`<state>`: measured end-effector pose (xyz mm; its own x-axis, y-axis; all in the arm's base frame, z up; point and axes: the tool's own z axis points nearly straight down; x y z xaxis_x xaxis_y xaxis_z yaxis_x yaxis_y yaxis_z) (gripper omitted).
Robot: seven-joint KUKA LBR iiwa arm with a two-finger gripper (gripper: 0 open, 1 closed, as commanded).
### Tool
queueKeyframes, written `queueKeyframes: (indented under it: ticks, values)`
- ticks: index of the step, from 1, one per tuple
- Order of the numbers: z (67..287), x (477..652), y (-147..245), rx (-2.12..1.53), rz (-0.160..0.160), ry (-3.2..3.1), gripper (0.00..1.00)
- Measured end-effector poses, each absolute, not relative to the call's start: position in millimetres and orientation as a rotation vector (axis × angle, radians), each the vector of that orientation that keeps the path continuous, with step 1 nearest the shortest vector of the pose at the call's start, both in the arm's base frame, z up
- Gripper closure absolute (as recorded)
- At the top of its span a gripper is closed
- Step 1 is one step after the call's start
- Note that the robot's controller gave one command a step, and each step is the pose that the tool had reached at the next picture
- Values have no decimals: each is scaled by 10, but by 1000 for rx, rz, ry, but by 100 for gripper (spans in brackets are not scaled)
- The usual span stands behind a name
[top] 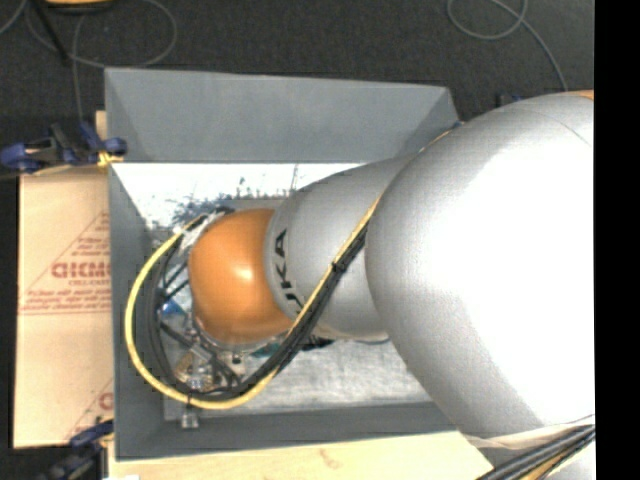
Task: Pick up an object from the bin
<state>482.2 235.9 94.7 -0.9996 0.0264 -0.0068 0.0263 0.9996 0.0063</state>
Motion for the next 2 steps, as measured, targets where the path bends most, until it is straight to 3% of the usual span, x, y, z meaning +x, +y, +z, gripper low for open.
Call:
queueKeyframes:
  ticks: [1, 2]
  values:
    - [730, 4778, 2293, 9, 10, 3136, 100]
    - [729, 4778, 2292, 10, 10, 3136, 100]
